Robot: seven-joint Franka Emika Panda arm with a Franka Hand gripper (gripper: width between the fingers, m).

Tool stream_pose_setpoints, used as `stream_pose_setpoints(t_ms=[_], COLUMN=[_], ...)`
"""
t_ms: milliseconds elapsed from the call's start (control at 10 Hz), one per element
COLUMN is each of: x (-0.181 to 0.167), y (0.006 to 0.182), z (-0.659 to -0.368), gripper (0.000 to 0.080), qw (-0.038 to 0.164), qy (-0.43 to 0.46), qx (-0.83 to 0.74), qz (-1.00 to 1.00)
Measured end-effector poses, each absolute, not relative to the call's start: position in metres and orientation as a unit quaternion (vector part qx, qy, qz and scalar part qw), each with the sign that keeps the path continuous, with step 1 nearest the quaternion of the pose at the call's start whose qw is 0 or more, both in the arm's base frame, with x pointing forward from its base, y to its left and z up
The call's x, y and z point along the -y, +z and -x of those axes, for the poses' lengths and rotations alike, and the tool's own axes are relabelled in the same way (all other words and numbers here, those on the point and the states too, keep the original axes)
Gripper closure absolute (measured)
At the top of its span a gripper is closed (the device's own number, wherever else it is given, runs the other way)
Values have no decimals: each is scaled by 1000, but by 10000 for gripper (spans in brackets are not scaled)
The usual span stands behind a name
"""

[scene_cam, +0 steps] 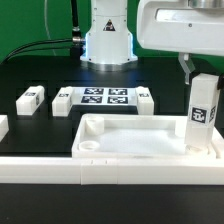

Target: Assemble desk

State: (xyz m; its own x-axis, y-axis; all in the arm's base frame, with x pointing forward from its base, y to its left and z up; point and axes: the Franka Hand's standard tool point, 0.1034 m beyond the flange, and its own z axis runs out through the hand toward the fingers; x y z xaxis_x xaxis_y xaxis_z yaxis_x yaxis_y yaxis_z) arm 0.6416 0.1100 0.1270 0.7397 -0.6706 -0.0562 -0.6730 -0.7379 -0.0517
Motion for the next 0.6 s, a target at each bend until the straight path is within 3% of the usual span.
stream_pose_setpoints(t_ms=[300, 600], x=[-109, -115], y=[127, 127], z=[-642, -641], gripper=[509, 509], qw=[47, 46], qy=[27, 31], qx=[-470, -547], qz=[881, 836])
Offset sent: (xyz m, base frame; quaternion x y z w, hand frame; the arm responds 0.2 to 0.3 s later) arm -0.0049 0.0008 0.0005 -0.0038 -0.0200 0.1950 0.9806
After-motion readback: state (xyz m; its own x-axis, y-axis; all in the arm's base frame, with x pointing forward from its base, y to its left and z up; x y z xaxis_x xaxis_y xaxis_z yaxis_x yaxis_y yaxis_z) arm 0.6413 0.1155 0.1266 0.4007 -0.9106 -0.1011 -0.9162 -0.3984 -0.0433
